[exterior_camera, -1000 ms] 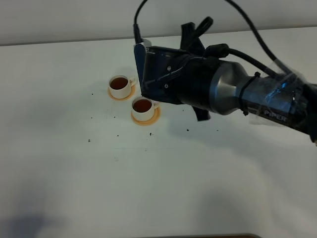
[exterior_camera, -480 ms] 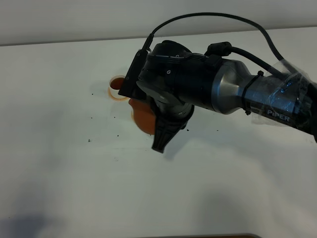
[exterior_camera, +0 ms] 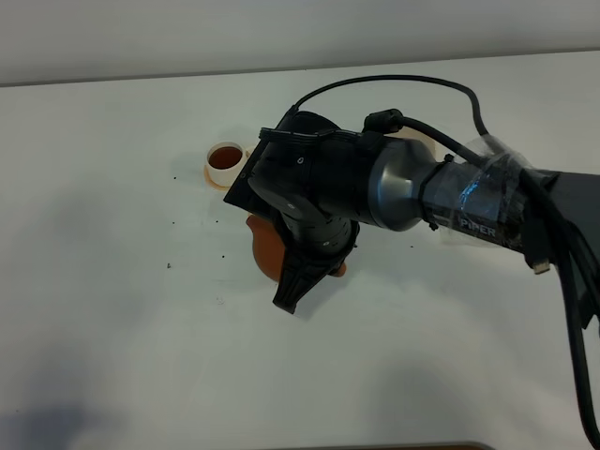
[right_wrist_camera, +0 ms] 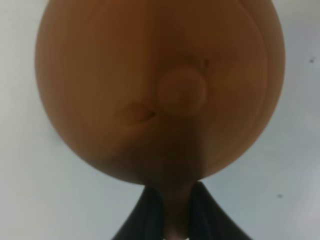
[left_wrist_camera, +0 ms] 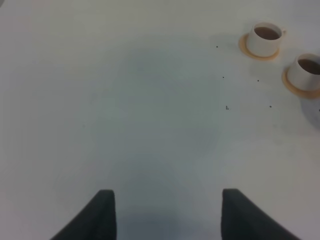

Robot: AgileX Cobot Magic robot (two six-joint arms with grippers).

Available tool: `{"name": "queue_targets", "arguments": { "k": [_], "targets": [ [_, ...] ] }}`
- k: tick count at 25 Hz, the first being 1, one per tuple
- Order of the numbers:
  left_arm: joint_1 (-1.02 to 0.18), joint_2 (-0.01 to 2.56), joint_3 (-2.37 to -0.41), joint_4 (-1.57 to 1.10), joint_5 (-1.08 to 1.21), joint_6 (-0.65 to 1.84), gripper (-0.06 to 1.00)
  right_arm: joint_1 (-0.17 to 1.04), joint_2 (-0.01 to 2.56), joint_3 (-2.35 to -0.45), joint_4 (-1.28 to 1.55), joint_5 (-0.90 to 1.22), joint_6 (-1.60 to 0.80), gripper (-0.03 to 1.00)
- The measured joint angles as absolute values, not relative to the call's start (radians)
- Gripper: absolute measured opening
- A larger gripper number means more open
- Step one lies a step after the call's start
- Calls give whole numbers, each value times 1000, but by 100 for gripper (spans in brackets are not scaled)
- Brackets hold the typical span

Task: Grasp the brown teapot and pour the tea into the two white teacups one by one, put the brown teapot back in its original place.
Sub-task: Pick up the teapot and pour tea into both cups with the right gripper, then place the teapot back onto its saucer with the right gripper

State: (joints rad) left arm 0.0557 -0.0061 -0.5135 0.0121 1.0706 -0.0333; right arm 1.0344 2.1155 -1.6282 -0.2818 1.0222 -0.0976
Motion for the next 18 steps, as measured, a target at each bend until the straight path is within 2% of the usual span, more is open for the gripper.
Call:
{"name": "queue_targets", "arguments": {
  "k": [6,14,18],
  "targets": [
    [56,-6,-513,12,1071,-33,47,968,2046,-1628,-317,1019,-84,9],
    [56,-6,-513,12,1071,-33,47,702,2024,-1628,-299,872,118,9],
    [56,-6,-513,12,1071,-33,47,607,2024,-1628,-209,808,159,9]
  ]
}}
